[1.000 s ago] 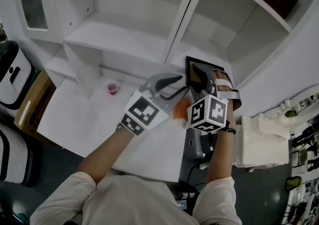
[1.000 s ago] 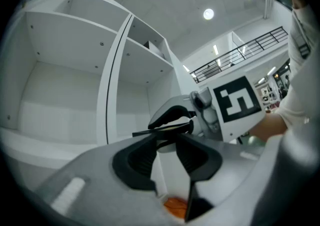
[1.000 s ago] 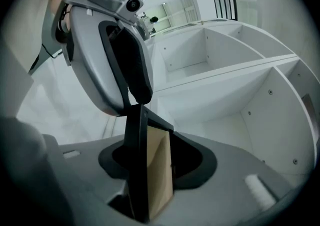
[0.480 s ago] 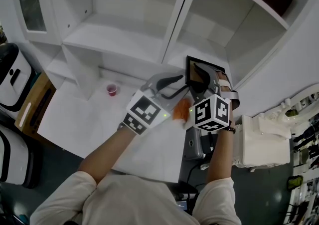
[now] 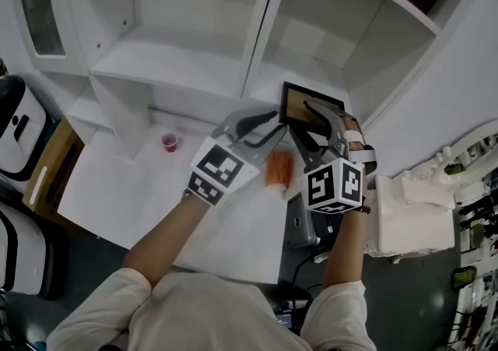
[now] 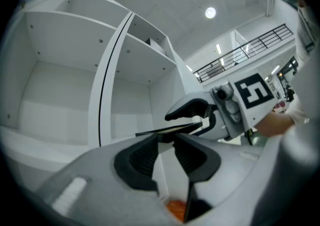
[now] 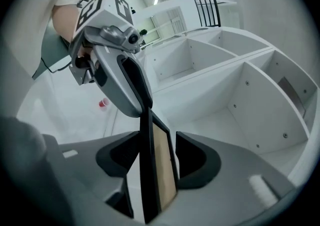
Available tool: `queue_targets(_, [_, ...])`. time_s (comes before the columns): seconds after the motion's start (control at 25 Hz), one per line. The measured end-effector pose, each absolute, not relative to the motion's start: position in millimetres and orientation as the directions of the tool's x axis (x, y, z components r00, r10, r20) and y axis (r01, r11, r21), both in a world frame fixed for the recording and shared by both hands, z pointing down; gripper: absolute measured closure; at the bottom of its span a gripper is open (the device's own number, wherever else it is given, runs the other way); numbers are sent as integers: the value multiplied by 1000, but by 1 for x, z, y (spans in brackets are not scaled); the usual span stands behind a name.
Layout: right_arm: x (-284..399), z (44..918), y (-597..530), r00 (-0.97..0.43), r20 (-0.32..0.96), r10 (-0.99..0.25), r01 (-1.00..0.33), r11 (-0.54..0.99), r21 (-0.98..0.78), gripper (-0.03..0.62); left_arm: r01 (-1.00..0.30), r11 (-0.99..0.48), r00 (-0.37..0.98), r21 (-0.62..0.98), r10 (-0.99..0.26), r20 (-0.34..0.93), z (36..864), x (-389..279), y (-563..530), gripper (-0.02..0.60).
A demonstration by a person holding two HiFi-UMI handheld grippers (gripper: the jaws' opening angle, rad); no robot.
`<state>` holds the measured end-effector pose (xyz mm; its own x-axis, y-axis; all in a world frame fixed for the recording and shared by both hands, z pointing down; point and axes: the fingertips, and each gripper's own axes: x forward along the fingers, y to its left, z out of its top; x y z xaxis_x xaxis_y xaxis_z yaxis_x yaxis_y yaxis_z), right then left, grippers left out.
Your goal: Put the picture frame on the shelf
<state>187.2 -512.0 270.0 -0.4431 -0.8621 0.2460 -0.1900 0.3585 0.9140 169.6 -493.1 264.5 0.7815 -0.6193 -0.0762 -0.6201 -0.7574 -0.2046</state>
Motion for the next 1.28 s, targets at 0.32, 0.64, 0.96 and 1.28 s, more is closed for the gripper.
queue_targets(0.32, [221,257,-489,-495,145,-857,-344,346,873,358,-621,-762,780,-184,-623,-51,272,172,-497,479])
queue_targets(0.64, [263,248,-481,-506,8,-863,-590,352,727,358,-619,-760,781,-196,-623,-50,268,178,-499,479])
queue_targets(0.96, [305,249,-482,-490,-85,-868,-804,412,429,398,-626,-757,776,-187,-627,-63,265,179,-501,479])
queue_targets(1.28, [308,261,-489,-479,-59,-876,-832,432,348,461,-634,-749,769,-194,-636,-57,265,180,-504,485])
